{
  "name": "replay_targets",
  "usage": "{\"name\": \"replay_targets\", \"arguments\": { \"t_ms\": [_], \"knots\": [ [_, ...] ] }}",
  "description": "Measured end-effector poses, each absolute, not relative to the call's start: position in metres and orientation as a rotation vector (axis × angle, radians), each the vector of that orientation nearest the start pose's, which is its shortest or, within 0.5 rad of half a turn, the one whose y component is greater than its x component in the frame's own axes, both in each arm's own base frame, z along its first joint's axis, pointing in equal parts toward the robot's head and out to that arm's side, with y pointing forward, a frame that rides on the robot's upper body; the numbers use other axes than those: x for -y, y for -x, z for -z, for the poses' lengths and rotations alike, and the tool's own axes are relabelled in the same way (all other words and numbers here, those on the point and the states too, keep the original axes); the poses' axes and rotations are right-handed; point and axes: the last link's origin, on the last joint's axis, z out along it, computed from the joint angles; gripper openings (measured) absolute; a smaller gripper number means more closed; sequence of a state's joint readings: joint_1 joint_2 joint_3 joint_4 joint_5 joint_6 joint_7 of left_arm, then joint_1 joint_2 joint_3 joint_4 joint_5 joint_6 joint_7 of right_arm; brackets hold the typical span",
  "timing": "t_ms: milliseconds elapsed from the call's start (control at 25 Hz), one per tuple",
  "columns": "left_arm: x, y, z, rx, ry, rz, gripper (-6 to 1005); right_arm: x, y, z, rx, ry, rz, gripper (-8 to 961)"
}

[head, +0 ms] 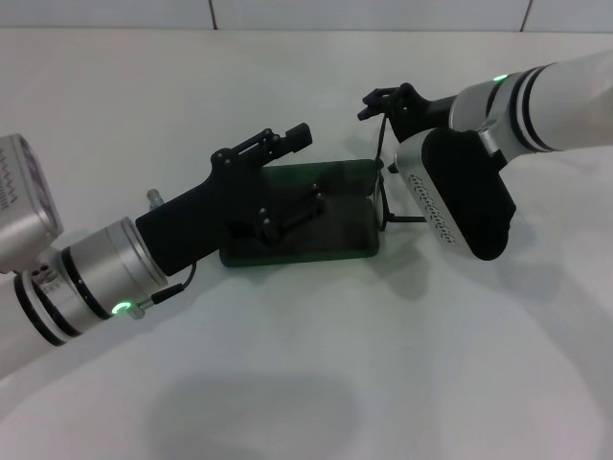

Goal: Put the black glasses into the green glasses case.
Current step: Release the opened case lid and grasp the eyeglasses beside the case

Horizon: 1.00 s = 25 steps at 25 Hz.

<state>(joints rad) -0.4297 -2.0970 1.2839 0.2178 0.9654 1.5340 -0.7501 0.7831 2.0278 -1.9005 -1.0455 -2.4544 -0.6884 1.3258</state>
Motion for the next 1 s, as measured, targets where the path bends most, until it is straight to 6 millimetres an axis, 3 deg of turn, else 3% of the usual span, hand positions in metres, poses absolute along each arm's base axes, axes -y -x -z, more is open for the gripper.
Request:
{"name": "replay_targets", "arguments": {
  "t_ms": [680, 1000],
  "knots": [
    [-0.287, 0.251, 0.052, 0.425, 2.322, 1.219, 650, -0.409, -0.117, 0.116, 1.475, 2.268, 0.656, 777],
    [-0.286, 0.252, 0.052, 0.429, 2.321, 1.217, 650, -0.410, -0.113, 0.117, 1.486, 2.251, 0.646, 778]
  ]
}}
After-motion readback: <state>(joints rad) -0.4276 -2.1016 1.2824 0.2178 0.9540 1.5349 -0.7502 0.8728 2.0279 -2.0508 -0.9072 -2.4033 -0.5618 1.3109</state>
